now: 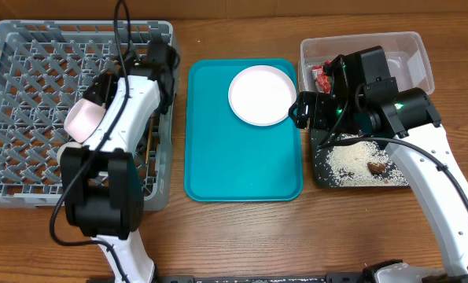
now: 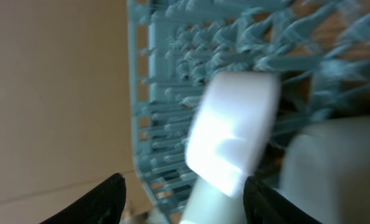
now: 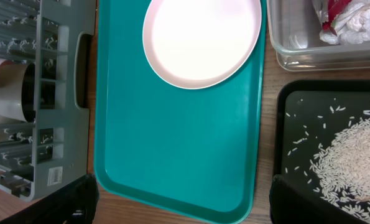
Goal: Sort waste into correct bins and load items into the dishwasher
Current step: 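Grasp the white plate rim on the tray with the left gripper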
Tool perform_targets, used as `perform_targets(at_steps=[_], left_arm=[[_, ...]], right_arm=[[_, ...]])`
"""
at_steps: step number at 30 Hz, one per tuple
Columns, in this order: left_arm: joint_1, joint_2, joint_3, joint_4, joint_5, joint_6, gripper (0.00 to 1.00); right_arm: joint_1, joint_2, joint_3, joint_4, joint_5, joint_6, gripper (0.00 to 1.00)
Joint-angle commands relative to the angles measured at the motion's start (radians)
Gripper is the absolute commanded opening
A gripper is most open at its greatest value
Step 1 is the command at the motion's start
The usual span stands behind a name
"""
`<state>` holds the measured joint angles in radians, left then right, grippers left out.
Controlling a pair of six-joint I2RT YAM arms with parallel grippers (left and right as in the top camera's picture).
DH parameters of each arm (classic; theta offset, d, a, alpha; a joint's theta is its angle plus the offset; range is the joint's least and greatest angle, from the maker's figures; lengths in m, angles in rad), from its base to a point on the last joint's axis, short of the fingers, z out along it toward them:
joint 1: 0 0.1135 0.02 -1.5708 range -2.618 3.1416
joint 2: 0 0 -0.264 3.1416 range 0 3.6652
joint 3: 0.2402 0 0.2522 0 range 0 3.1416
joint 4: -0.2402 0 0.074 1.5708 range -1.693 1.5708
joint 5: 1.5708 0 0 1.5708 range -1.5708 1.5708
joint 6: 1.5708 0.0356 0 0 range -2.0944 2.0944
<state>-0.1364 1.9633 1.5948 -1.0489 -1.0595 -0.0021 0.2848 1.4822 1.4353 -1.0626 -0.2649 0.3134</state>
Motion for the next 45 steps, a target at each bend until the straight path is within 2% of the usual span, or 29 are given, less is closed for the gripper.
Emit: perform_targets(at_steps=[1, 3, 4, 5, 9, 13, 15, 19, 23, 30, 36, 39, 41, 43, 44, 45], left_arm=[[-0.021, -0.121, 0.119, -0.04, 0.266, -0.029, 0.63], [-0.031, -0.154, 0.184, -0.089, 0.383, -0.032, 0.64], [-0.035, -0.17, 0.212, -0.109, 0.431, -0.031, 0.73], [-0.043, -0.187, 0.243, -0.131, 0.484, -0.03, 1.0], [-0.082, -0.249, 0.332, -0.175, 0.83, -0.027, 1.0], [-0.101, -0.281, 0.336, -0.174, 1.192, -0.038, 1.0], [-0.109, -0.272, 0.323, -0.172, 1.299, -0.09, 0.88], [-0.153, -0.217, 0.244, -0.147, 1.272, -0.31, 0.84], [-0.207, -0.103, 0.174, -0.059, 1.251, -0.433, 0.8], [-0.259, 0.146, 0.172, 0.114, 1.252, -0.512, 0.72], [-0.261, 0.278, 0.172, 0.146, 1.227, -0.603, 0.69], [-0.261, 0.329, 0.172, 0.191, 1.184, -0.605, 0.67], [-0.261, 0.333, 0.172, 0.193, 1.183, -0.605, 0.56], [-0.261, 0.329, 0.174, 0.175, 1.183, -0.602, 0.37], [-0.261, 0.325, 0.178, 0.157, 1.182, -0.595, 0.16], [-0.258, 0.323, 0.186, 0.137, 1.178, -0.583, 0.04]], right_arm=[[0.002, 0.0, 0.011, 0.005, 0.002, -0.006, 0.89], [0.002, 0.0, 0.011, 0.005, 0.002, -0.006, 0.89], [0.002, 0.0, 0.011, 0.005, 0.002, -0.006, 0.89], [0.002, 0.0, 0.011, 0.005, 0.002, -0.006, 0.89], [0.002, 0.0, 0.011, 0.011, 0.002, -0.006, 0.89], [0.002, 0.0, 0.011, 0.033, 0.007, -0.006, 0.89], [0.002, 0.0, 0.011, 0.039, 0.009, -0.006, 0.89], [0.002, 0.0, 0.011, 0.039, 0.009, -0.006, 0.89], [0.002, 0.0, 0.011, 0.036, 0.009, -0.005, 0.89], [0.002, 0.0, 0.01, 0.02, 0.009, -0.005, 0.89], [0.002, 0.0, 0.003, 0.004, 0.008, -0.005, 0.89], [0.002, 0.0, 0.003, -0.006, 0.008, -0.006, 0.89], [0.002, 0.0, 0.003, -0.01, 0.009, -0.006, 0.89], [0.002, 0.0, 0.003, -0.015, 0.009, -0.006, 0.89], [0.002, 0.0, 0.003, -0.018, 0.009, -0.006, 0.89], [0.002, 0.0, 0.003, -0.021, 0.009, -0.006, 0.89]])
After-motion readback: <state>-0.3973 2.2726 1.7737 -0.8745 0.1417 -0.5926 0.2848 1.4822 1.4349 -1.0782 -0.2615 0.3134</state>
